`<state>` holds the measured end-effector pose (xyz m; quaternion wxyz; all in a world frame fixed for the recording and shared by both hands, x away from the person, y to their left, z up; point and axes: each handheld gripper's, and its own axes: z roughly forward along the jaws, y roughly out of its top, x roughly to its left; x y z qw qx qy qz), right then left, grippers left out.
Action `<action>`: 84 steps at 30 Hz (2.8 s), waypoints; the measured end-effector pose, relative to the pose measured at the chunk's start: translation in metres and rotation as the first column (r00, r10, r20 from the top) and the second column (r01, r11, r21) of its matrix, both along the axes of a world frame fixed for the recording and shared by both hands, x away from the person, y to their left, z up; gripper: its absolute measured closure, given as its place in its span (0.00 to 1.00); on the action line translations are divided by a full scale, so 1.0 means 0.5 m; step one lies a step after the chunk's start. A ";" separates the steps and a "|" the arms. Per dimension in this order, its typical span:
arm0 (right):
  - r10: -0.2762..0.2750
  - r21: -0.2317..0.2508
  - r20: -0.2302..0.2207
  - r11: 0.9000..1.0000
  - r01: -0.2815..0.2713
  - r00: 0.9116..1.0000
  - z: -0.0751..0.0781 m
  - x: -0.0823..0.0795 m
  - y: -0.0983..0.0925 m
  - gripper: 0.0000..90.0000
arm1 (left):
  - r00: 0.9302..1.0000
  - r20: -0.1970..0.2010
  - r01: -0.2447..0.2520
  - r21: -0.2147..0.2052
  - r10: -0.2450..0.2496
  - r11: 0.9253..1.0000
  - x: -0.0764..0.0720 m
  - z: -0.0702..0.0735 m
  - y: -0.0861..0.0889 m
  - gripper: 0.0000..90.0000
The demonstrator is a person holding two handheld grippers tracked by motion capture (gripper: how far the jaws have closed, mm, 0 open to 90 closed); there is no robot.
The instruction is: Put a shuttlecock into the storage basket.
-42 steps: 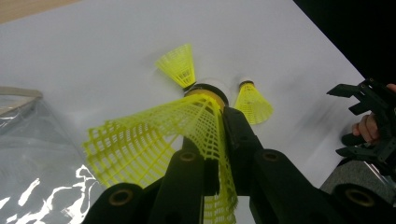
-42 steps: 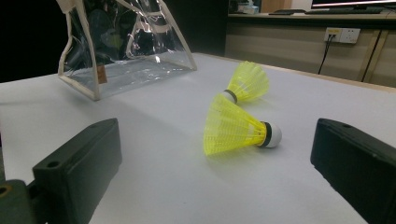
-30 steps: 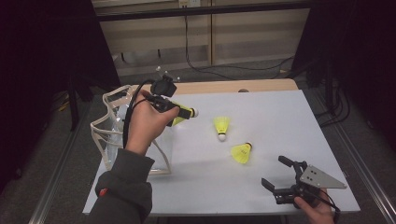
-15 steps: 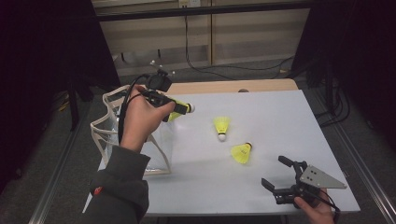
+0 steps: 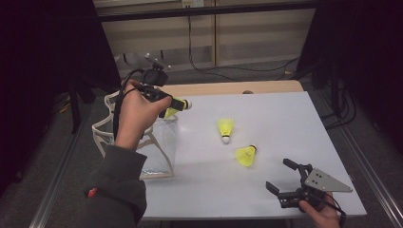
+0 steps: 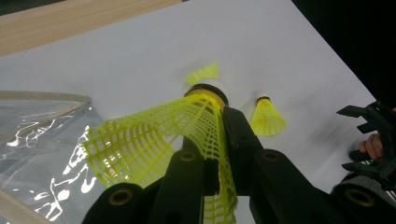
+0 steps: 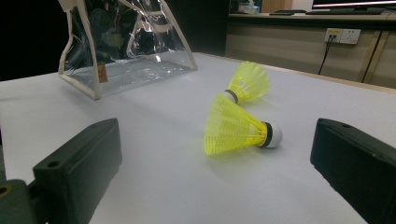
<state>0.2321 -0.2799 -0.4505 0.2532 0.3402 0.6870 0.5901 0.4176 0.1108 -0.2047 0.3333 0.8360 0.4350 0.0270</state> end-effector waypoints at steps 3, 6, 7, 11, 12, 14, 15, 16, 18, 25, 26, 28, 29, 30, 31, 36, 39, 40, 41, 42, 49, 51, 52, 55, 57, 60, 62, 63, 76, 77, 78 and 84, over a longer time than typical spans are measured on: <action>-0.001 0.001 -0.001 1.000 0.001 1.000 0.000 0.000 -0.001 0.02 | 1.000 0.001 -0.007 0.006 0.007 1.000 0.002 0.004 0.007 0.95; -0.005 0.002 0.001 1.000 0.005 1.000 0.000 0.000 -0.001 0.02 | 1.000 0.002 -0.016 0.005 0.016 1.000 0.003 0.008 0.012 0.95; -0.004 0.003 0.000 1.000 0.004 1.000 0.000 0.000 -0.001 0.02 | 1.000 0.005 -0.024 0.007 0.024 1.000 0.003 0.009 0.014 0.95; -0.001 0.001 -0.001 1.000 0.001 1.000 0.000 0.000 0.000 0.02 | 1.000 0.008 -0.027 0.011 0.027 1.000 0.003 0.014 0.021 0.95; -0.003 0.001 0.001 1.000 0.003 1.000 0.000 0.000 0.000 0.02 | 1.000 0.008 -0.028 0.010 0.028 1.000 0.003 0.015 0.023 0.95; -0.001 0.000 0.001 1.000 0.001 1.000 0.000 0.000 -0.001 0.02 | 1.000 0.009 -0.030 0.008 0.030 1.000 0.004 0.016 0.025 0.95; -0.002 0.000 0.000 1.000 0.002 1.000 0.000 0.000 -0.001 0.02 | 0.999 0.008 -0.032 0.006 0.032 0.999 0.004 0.016 0.027 0.95; -0.004 0.000 0.005 1.000 0.004 1.000 0.001 0.000 -0.001 0.02 | 0.999 0.008 -0.034 0.009 0.034 0.999 0.004 0.017 0.028 0.95; -0.006 0.001 0.004 1.000 0.006 1.000 0.001 0.000 -0.002 0.02 | 0.999 0.007 -0.038 0.007 0.038 0.999 0.005 0.017 0.030 0.95; -0.006 0.001 0.005 1.000 0.006 1.000 0.001 0.000 -0.003 0.02 | 0.999 0.011 -0.049 0.007 0.049 0.999 0.007 0.026 0.039 0.95; -0.006 0.001 0.005 1.000 0.006 1.000 0.001 0.000 -0.003 0.02 | 0.999 0.012 -0.049 0.007 0.049 0.999 0.008 0.028 0.041 0.95; -0.006 0.002 0.002 1.000 0.006 1.000 0.001 -0.001 -0.003 0.02 | 0.998 0.014 -0.054 0.010 0.054 0.998 0.007 0.031 0.044 0.95; -0.007 0.002 0.003 1.000 0.007 1.000 0.001 -0.001 -0.003 0.02 | 0.998 0.013 -0.055 0.012 0.055 0.998 0.008 0.032 0.047 0.95; -0.007 0.003 0.002 1.000 0.007 1.000 0.001 -0.001 -0.003 0.02 | 0.998 0.014 -0.058 0.011 0.058 0.998 0.008 0.033 0.048 0.95; -0.007 0.001 0.002 1.000 0.007 1.000 0.001 -0.001 -0.003 0.02 | 0.998 0.016 -0.058 0.012 0.058 0.998 0.008 0.035 0.051 0.95; -0.007 0.001 0.005 1.000 0.007 1.000 0.001 -0.001 -0.003 0.02 | 0.997 0.017 -0.070 0.015 0.070 0.997 0.008 0.040 0.060 0.95; -0.007 0.002 0.003 1.000 0.007 1.000 0.001 -0.001 -0.002 0.02 | 0.997 0.018 -0.076 0.019 0.076 0.997 0.009 0.042 0.066 0.95; -0.008 0.000 0.004 1.000 0.008 1.000 0.001 -0.001 -0.002 0.02 | 0.997 0.020 -0.075 0.018 0.075 0.997 0.009 0.043 0.068 0.95; -0.008 0.002 0.004 1.000 0.008 1.000 0.001 -0.001 -0.002 0.02 | 0.997 0.019 -0.081 0.014 0.080 0.997 0.009 0.043 0.069 0.95; -0.008 0.002 0.003 1.000 0.008 1.000 0.001 -0.001 -0.002 0.02 | 0.997 0.021 -0.080 0.017 0.079 0.997 0.009 0.044 0.071 0.95; -0.007 0.000 0.003 1.000 0.007 1.000 0.001 -0.001 -0.002 0.02 | 0.995 0.024 -0.093 0.021 0.092 0.995 0.010 0.046 0.081 0.95; -0.007 0.002 0.003 1.000 0.007 1.000 0.001 -0.001 -0.002 0.02 | 0.995 0.023 -0.098 0.020 0.098 0.995 0.010 0.047 0.084 0.95; -0.007 0.000 0.007 1.000 0.007 1.000 0.001 0.000 -0.003 0.02 | 0.995 0.024 -0.100 0.021 0.099 0.995 0.011 0.047 0.086 0.95; -0.007 0.001 0.004 1.000 0.007 1.000 0.001 -0.001 -0.003 0.02 | 0.994 0.026 -0.104 0.027 0.104 0.994 0.011 0.047 0.090 0.95; -0.008 0.002 0.003 1.000 0.008 1.000 0.001 -0.001 -0.003 0.02 | 0.994 0.027 -0.110 0.027 0.109 0.994 0.011 0.047 0.093 0.95; -0.008 0.000 0.003 1.000 0.008 1.000 0.001 -0.001 -0.003 0.02 | 0.993 0.028 -0.117 0.033 0.116 0.993 0.011 0.044 0.097 0.95; -0.008 0.002 0.001 1.000 0.008 1.000 0.001 -0.001 -0.003 0.02 | 0.992 0.030 -0.124 0.043 0.123 0.991 0.012 0.042 0.100 0.95; -0.008 0.001 0.001 1.000 0.008 1.000 0.001 -0.001 -0.003 0.02 | 0.992 0.030 -0.123 0.042 0.122 0.992 0.012 0.041 0.102 0.95; -0.008 0.005 0.006 1.000 0.008 1.000 0.001 -0.001 -0.003 0.02 | 0.989 0.024 -0.147 0.051 0.146 0.988 0.010 0.035 0.129 0.95; -0.008 0.004 0.004 1.000 0.008 1.000 0.001 -0.001 -0.003 0.02 | 0.989 0.023 -0.147 0.051 0.146 0.988 0.010 0.034 0.131 0.95; -0.008 0.003 0.005 1.000 0.008 1.000 0.001 -0.001 -0.003 0.02 | 0.988 0.022 -0.151 0.054 0.151 0.987 0.010 0.034 0.133 0.95; -0.010 0.004 0.004 1.000 0.010 1.000 0.001 -0.001 -0.004 0.02 | 0.987 0.019 -0.162 0.057 0.161 0.985 0.011 0.029 0.142 0.95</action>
